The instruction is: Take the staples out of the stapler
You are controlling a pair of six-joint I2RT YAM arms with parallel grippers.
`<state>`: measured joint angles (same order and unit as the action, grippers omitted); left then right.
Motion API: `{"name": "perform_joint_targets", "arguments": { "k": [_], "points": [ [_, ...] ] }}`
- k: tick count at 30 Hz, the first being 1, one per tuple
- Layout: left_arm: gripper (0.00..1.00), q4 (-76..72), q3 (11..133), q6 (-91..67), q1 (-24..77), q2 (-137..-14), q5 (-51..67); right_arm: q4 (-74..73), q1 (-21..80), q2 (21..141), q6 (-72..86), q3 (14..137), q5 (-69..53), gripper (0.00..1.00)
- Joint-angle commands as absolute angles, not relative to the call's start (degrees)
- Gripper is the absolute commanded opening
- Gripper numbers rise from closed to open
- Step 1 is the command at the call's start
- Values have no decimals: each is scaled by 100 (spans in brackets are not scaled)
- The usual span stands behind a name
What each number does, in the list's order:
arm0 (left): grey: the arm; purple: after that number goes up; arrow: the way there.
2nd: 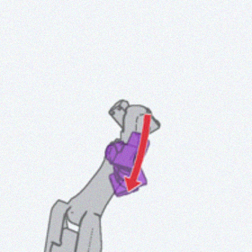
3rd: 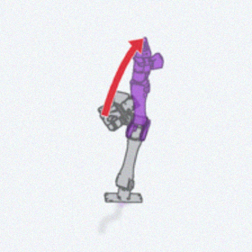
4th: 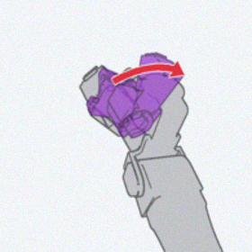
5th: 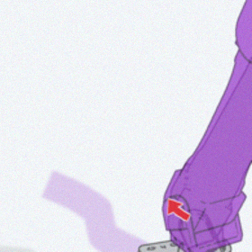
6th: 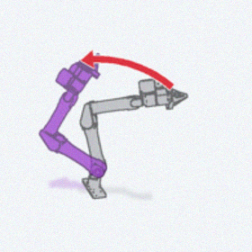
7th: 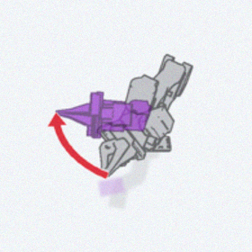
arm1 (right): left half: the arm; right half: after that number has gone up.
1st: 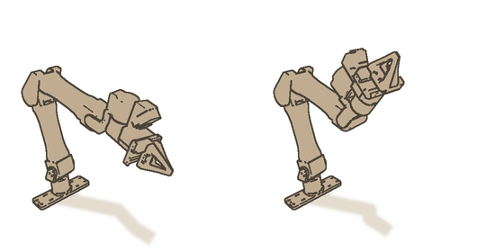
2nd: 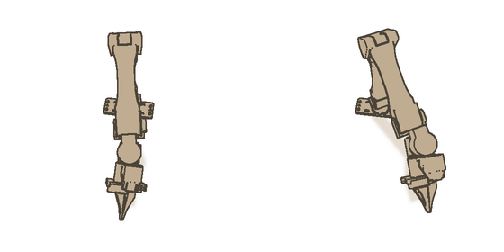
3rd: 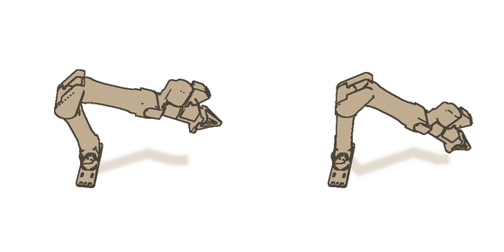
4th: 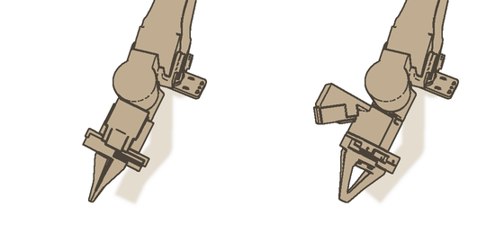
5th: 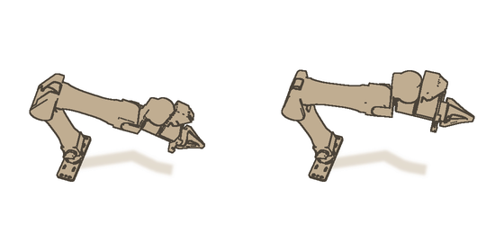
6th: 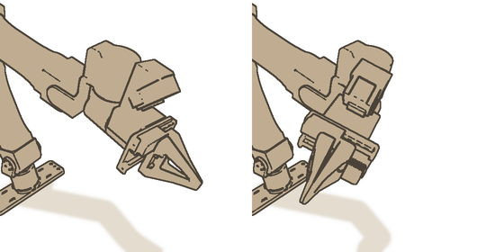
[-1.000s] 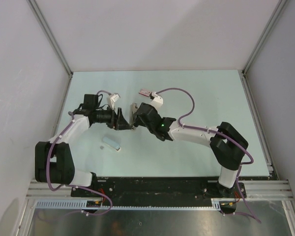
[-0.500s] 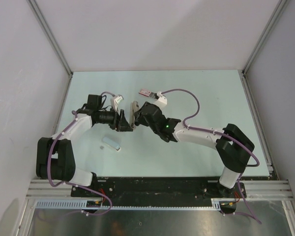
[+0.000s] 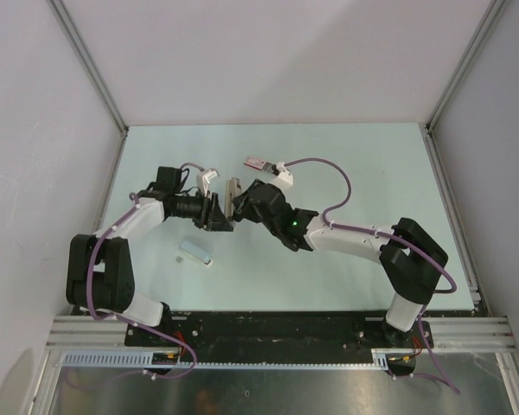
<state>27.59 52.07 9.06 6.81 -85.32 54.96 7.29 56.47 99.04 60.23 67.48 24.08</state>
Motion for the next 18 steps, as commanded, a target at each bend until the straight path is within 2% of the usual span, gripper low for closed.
{"name": "perform_joint_targets", "arguments": {
  "k": [1,13,18],
  "points": [
    [50,2732,5455,1399,705,-8541,5806,1512,5683,9566,6180,6843,2409,0],
    [24,2737,5534,1552,784,-8488,5638,1609,5735,9713,6142,6843,2071,0],
    [16,2733,5413,1850,883,-8202,5288,1499,5631,9845,5980,6838,1537,0]
  ]
}}
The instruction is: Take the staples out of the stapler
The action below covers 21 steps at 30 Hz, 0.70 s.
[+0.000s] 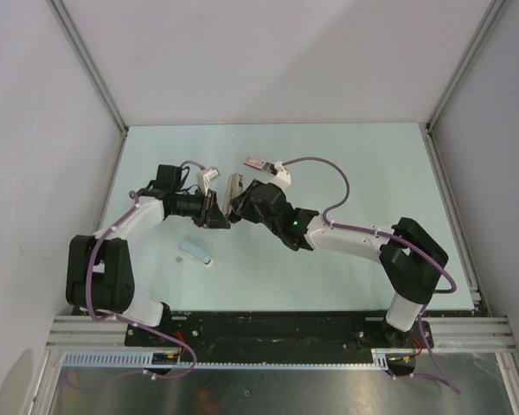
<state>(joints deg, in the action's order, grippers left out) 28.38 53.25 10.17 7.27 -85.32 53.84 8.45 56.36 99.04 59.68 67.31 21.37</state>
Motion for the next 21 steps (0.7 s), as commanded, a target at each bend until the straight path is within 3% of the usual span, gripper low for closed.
{"name": "perform_joint_targets", "arguments": {
  "k": [1,21],
  "points": [
    [14,2733,5391,1931,894,-8135,5175,1439,5610,9871,5943,6842,1423,0],
    [1,2479,5210,3083,914,-7940,4003,1669,5346,9243,4679,5806,383,0]
  ]
}}
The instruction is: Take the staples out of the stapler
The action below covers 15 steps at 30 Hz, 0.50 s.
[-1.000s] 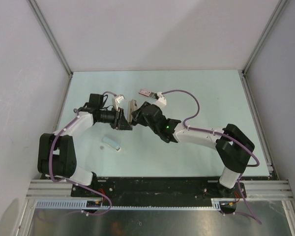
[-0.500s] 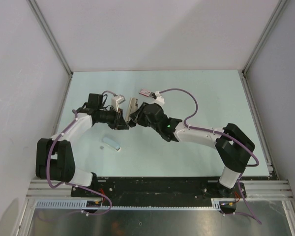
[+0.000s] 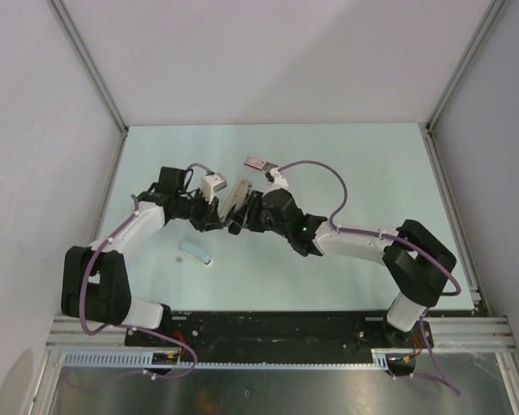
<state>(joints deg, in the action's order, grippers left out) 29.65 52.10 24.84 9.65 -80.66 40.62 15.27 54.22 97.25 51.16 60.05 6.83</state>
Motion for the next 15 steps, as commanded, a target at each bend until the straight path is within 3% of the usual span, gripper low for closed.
{"name": "perform_joint_targets", "arguments": {
  "k": [1,15],
  "points": [
    [1,2430,5198,3084,914,-7965,3979,1656,5332,9174,4634,5755,363,0],
    [0,1717,5049,3689,1120,-8117,2967,1241,5251,8788,3573,5397,-147,0]
  ]
}}
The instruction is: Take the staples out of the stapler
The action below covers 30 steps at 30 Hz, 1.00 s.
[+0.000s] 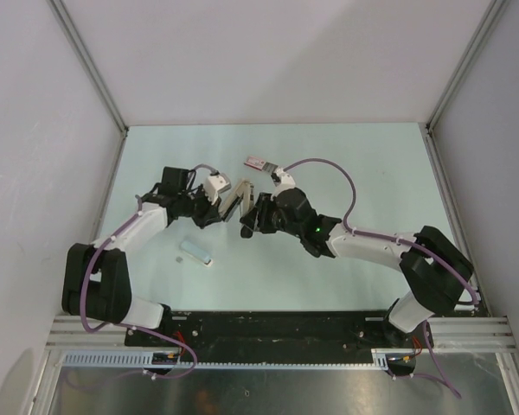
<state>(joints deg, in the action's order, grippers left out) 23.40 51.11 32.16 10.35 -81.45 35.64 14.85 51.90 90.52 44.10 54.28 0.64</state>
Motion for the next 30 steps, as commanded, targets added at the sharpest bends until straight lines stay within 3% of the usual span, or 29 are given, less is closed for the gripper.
{"name": "perform_joint_targets", "arguments": {
  "k": [1,11,30],
  "points": [
    [0,1641,5021,3778,1171,-8123,2824,1161,5297,8789,3430,5392,-113,0],
    [0,462,4363,4483,1893,-8082,1416,1068,5806,8662,2702,4987,779,0],
    [0,-1311,3468,5728,2557,-8342,265,1092,6033,8341,2686,4219,1097,0]
  ]
}}
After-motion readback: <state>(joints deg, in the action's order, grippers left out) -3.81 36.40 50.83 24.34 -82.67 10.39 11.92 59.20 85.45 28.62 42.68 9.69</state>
